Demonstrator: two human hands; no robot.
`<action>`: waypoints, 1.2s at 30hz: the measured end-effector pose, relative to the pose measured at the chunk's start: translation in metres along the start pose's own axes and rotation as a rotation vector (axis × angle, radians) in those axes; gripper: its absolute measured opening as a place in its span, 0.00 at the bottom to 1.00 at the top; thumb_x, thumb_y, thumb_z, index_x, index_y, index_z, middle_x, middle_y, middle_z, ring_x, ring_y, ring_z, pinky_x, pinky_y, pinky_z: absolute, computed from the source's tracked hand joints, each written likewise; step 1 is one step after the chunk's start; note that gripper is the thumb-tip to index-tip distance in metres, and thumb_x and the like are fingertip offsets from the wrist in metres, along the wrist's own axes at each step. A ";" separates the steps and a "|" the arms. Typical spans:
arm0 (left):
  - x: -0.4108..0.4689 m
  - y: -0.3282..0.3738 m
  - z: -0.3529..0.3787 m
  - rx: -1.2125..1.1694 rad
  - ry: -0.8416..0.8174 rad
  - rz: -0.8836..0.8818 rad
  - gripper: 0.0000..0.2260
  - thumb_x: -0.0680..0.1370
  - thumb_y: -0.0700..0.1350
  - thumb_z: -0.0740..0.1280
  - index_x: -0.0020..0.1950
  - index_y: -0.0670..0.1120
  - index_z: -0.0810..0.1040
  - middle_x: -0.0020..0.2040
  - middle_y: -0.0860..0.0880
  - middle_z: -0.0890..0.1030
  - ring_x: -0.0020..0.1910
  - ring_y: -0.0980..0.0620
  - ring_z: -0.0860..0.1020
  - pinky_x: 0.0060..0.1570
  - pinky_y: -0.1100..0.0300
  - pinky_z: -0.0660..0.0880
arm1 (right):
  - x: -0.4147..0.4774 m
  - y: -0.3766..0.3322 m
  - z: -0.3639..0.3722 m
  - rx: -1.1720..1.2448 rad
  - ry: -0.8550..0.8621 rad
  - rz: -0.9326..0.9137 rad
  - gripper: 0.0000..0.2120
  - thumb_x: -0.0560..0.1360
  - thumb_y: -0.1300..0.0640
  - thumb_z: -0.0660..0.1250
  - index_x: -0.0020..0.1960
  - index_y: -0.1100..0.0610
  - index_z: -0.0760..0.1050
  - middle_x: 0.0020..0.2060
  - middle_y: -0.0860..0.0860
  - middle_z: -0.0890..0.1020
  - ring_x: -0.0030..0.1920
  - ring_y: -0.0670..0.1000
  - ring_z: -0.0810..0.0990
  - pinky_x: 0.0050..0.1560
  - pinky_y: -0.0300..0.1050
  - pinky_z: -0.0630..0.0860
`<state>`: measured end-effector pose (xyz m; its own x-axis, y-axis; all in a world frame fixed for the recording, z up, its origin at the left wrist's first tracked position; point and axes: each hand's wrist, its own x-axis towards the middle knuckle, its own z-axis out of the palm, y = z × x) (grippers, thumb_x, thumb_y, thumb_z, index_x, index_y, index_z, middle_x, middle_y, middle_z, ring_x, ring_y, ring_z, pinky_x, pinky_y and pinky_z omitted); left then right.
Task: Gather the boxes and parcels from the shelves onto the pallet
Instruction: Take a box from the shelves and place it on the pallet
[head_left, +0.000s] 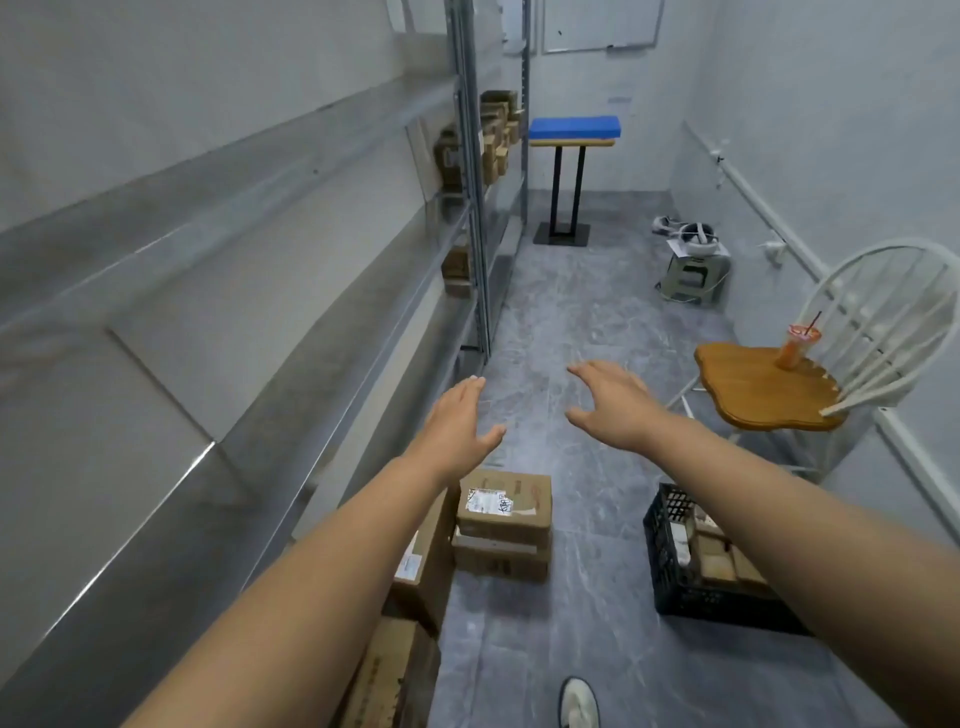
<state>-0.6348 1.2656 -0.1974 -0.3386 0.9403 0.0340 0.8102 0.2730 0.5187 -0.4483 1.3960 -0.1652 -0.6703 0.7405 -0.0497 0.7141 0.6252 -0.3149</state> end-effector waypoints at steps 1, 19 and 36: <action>0.020 -0.002 0.006 -0.008 -0.002 -0.024 0.34 0.78 0.56 0.65 0.78 0.50 0.54 0.78 0.51 0.57 0.77 0.51 0.56 0.73 0.54 0.56 | 0.025 0.009 0.000 0.003 -0.001 -0.006 0.31 0.77 0.46 0.63 0.76 0.54 0.59 0.73 0.53 0.65 0.73 0.55 0.62 0.73 0.50 0.58; 0.273 -0.213 0.267 -0.191 -0.124 -0.552 0.32 0.79 0.53 0.65 0.78 0.44 0.56 0.77 0.44 0.58 0.75 0.44 0.60 0.71 0.51 0.60 | 0.298 0.195 0.310 0.288 -0.332 0.241 0.39 0.74 0.46 0.70 0.77 0.58 0.56 0.75 0.56 0.60 0.75 0.57 0.59 0.73 0.55 0.60; 0.257 -0.375 0.472 -0.329 -0.277 -0.912 0.26 0.76 0.49 0.71 0.67 0.38 0.65 0.64 0.41 0.75 0.62 0.43 0.75 0.62 0.48 0.73 | 0.290 0.242 0.569 0.769 -0.510 0.822 0.29 0.75 0.45 0.68 0.69 0.60 0.67 0.63 0.56 0.77 0.62 0.57 0.76 0.65 0.58 0.72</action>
<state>-0.7994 1.5006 -0.7864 -0.6062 0.4261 -0.6716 0.1112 0.8815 0.4589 -0.5851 1.6217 -0.7951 -0.2045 0.5562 -0.8055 0.7713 -0.4152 -0.4825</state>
